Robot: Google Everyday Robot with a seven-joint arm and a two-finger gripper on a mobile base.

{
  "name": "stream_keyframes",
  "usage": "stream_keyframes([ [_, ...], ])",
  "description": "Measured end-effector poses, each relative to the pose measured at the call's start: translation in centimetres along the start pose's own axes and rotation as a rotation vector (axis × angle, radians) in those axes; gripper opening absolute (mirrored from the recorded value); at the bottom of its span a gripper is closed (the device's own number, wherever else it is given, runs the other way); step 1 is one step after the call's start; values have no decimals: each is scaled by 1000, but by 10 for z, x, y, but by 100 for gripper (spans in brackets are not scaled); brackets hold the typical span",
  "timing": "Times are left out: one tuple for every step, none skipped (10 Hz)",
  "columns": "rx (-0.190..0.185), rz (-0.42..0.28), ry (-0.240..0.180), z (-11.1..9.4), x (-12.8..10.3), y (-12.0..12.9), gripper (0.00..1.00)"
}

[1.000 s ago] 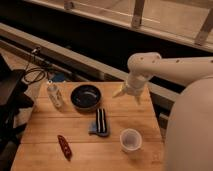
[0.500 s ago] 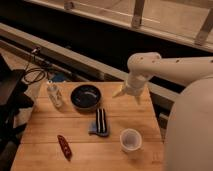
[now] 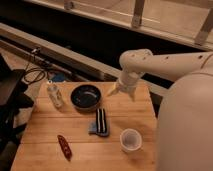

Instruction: Pick up the ceramic bowl

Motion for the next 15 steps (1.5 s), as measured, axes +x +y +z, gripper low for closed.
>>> stream_keyframes([
  [-5,-11,-2,1,-3,7,80],
  [-6,-19,1,2,-5,13,80],
  [-9,-29,2,2,-8,16,80],
  [-9,-35,5,2,-10,16,80],
  [-14,-45,4,2,-14,23,80],
  [-18,-57,2,4,-17,30,80],
  [-19,-67,5,4,-20,36,80],
  [-21,-75,6,5,-23,40,80],
  [-20,-83,8,5,-26,44,80],
  [-25,-95,7,7,-30,52,80],
  [-26,-102,9,8,-32,56,80],
  [-27,-106,12,9,-34,59,80],
  [-26,-110,14,10,-37,62,80],
  [-27,-117,17,11,-39,66,80],
  [-28,-124,17,12,-41,71,80],
])
